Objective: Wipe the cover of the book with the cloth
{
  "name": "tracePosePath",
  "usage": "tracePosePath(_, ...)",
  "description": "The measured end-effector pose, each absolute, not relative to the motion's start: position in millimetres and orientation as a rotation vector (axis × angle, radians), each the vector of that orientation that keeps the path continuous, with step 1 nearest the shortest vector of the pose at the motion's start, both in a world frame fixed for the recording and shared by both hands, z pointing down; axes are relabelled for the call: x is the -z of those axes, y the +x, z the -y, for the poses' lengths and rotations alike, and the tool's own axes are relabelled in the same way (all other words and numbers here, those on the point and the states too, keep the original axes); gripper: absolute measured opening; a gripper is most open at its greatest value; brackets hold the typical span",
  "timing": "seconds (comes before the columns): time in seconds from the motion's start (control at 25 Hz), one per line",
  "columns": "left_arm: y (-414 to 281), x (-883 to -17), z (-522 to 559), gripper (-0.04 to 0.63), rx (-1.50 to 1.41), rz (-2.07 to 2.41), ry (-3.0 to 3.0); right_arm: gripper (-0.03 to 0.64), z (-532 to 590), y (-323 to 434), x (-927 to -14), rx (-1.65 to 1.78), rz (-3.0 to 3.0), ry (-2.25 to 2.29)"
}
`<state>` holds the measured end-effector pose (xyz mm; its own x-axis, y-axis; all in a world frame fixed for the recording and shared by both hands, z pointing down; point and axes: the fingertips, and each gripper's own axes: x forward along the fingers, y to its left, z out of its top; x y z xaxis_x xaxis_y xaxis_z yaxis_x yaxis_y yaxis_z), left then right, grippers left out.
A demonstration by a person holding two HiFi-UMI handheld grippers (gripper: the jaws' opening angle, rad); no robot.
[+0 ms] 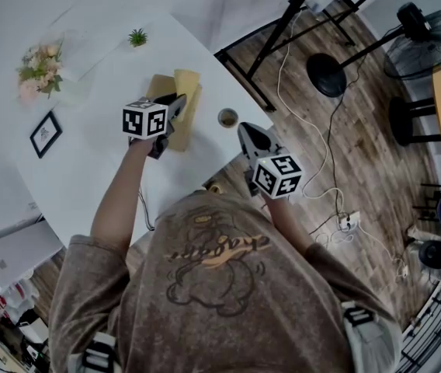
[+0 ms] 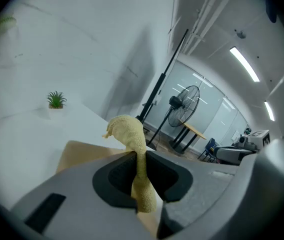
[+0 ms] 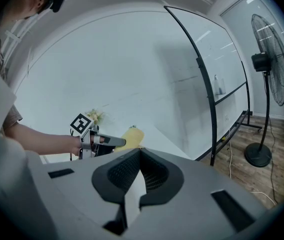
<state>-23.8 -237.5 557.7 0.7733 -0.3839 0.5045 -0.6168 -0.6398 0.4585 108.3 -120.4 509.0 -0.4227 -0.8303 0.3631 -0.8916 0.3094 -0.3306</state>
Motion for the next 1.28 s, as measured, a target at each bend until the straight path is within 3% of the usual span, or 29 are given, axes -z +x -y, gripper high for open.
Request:
tracePosePath(0.52,-125.2,-551.4,339.3,0.048,-0.566,1.130,2.288,0.002,122.5,105.0,-517.1,-0.758,2.416,1.596)
tracePosePath(1.28,-76.2,-600.9,323.7,0.048,-0.834,1.035,2.295,0.002,125.8,103.3,-522.6,-0.782,2.389,1.591)
